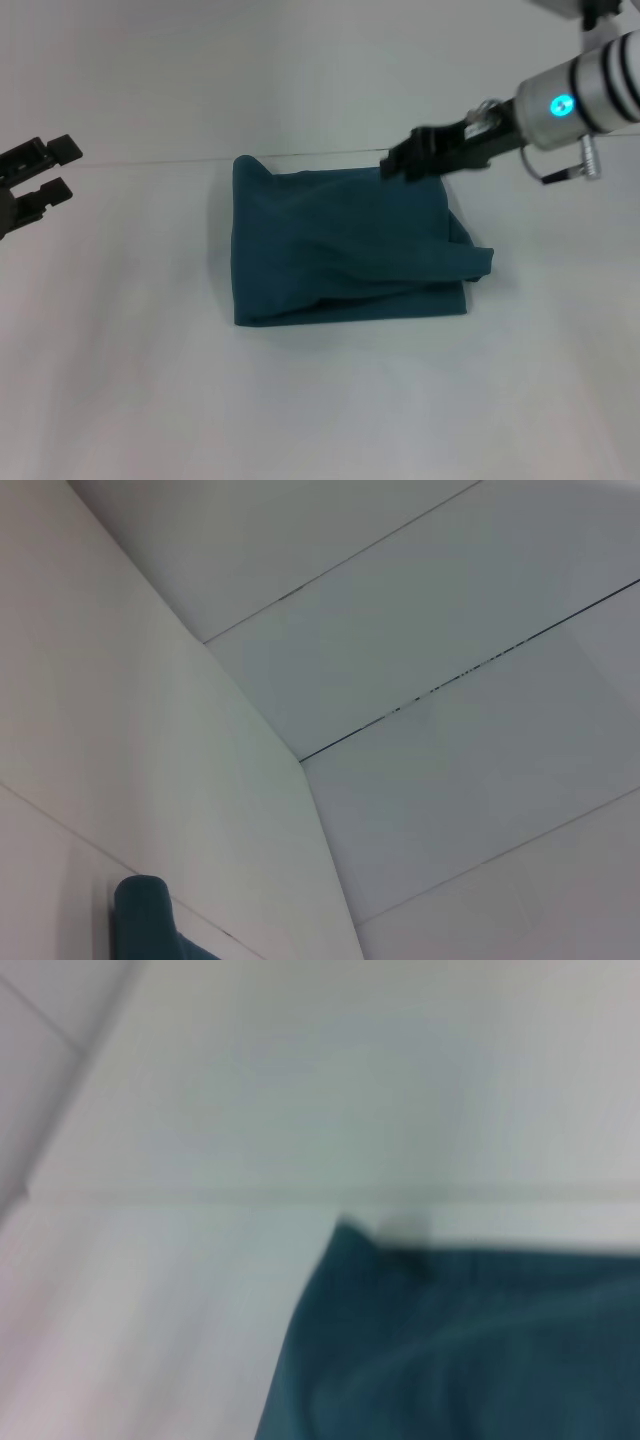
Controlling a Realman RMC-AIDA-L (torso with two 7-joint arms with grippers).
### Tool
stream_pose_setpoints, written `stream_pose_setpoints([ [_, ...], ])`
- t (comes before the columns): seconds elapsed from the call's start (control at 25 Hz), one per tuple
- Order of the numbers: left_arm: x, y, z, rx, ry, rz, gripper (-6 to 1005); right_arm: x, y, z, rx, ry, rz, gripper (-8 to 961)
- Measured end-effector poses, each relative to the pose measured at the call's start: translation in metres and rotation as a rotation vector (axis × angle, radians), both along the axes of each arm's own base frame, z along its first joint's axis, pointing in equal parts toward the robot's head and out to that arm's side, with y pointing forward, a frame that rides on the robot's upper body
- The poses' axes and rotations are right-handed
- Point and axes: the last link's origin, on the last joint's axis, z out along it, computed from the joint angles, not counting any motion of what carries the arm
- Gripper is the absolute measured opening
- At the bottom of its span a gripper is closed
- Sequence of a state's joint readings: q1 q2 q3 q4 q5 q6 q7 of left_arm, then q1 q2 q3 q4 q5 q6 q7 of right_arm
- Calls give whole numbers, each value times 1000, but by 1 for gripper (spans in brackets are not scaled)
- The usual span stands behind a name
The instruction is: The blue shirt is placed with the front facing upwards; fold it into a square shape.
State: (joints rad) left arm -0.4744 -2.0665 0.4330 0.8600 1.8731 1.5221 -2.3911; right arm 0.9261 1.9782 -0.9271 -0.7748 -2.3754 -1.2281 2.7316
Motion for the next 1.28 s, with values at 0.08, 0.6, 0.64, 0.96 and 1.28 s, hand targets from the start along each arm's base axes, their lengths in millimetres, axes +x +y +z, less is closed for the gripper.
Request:
stream_pose_setpoints([
  [0.08,-1,-1,0,0,2,2,800,8,2,11,49,30,28,324],
  [0.6,0,0,-4,1,-7,2,801,62,11,7,187,43,-115,790],
  [0.64,1,0,-5,1,-8,2,801,63,12,6,197,42,-120,792],
  [0.96,1,0,-9,3,-17,11,801,66,23,-22,299,22,-179,804],
  [1.28,2,0,-11,3,-22,13,801,64,29,-41,381,15,-231,804],
])
